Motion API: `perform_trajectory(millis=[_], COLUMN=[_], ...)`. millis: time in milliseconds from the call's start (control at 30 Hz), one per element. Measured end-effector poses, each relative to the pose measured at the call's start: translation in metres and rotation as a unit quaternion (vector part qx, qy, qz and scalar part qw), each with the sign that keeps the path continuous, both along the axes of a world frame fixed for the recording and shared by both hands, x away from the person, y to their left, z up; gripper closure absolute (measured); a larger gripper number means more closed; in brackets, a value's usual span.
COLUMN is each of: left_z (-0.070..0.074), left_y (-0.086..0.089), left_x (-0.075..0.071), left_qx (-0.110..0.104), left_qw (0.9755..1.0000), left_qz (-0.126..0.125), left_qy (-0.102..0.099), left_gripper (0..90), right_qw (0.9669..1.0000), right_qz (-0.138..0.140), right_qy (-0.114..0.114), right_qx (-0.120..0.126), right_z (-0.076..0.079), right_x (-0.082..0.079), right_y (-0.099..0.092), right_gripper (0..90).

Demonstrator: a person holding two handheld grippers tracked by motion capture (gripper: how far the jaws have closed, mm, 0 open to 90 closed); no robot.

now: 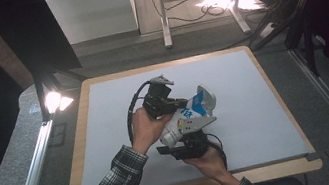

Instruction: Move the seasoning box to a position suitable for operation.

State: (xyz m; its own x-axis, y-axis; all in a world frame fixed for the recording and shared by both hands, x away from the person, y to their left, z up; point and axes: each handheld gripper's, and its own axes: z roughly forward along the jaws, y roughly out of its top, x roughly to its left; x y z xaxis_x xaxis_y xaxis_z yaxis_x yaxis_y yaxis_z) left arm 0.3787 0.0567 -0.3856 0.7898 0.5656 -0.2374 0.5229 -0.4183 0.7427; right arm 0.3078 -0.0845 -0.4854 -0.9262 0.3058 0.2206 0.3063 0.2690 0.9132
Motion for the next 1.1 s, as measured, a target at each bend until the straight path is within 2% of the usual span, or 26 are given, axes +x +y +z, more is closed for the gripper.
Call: perform_trajectory(millis=[1100], left_z=[0.003], left_y=[0.0001], left_x=[0.0017], left_qx=[0.015], left_qw=[0.9999], left_qz=[0.0], left_qy=[0.003], left_gripper=[90.0], right_qw=[1.0], right_qz=[-0.003], right_qy=[-0.004], right_qx=[0.003], right_z=[0.0014], right_x=[-0.0006], right_y=[0.0033], right_gripper=[59.6])
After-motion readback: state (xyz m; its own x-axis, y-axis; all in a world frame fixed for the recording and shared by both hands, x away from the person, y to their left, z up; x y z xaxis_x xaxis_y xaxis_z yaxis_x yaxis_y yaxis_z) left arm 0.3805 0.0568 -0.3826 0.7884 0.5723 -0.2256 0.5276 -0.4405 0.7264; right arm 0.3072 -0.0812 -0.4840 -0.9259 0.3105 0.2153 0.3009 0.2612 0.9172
